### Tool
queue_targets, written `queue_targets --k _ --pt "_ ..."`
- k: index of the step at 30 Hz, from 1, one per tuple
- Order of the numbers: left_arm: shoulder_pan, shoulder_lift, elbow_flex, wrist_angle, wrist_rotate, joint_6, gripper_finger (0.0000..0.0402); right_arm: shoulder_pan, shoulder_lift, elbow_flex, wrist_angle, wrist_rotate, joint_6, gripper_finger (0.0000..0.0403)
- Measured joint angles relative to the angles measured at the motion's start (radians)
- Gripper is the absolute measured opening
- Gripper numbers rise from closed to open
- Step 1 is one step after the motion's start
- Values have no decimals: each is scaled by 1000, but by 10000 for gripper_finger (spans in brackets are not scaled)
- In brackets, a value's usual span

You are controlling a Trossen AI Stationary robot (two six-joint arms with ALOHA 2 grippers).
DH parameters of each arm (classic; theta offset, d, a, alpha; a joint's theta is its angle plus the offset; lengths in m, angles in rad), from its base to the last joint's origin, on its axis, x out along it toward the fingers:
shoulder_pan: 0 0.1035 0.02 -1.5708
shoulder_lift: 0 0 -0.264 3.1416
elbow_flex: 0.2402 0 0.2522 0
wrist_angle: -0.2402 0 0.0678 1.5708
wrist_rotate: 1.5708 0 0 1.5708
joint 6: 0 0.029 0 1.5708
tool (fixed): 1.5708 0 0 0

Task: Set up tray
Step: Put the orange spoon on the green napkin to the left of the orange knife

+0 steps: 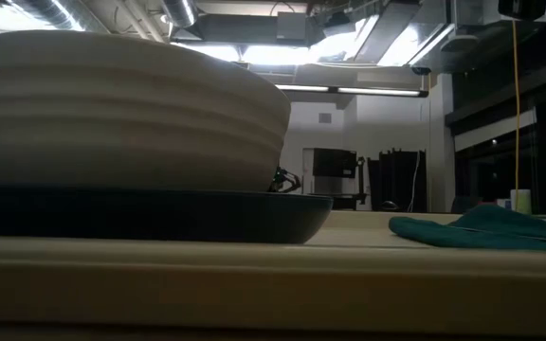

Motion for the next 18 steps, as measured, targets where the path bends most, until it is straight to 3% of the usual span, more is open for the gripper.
queue_targets --k 6,13,18 --pt "-9 1 -10 47 -126 0 158 0 0 0 9 0 0 0" --pt "-8 1 -35 78 -120 -15 150 0 0 0 14 0 0 0" --pt "-2 1 -9 -19 -120 -5 152 0 0 0 16 0 1 0"
